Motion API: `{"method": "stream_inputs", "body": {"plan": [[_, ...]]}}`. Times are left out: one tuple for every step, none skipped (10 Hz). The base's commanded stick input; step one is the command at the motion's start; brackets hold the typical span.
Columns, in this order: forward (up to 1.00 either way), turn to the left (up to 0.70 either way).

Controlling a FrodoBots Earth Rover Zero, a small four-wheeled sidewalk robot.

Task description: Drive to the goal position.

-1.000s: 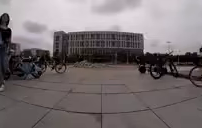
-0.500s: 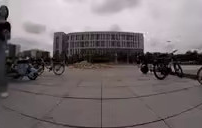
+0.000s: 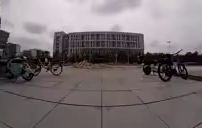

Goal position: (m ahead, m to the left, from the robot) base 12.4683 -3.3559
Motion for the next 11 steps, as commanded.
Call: {"method": "stream_inputs", "body": {"plan": [[0.6, 0.01], [0.6, -0.03], [0.6, -0.14], [0.6, -0.14], [0.6, -0.14], [0.6, -0.14], [0.6, -0.14], [0.6, -0.14], [0.6, -0.14], [0.6, -0.14], [0.6, -0.14]]}}
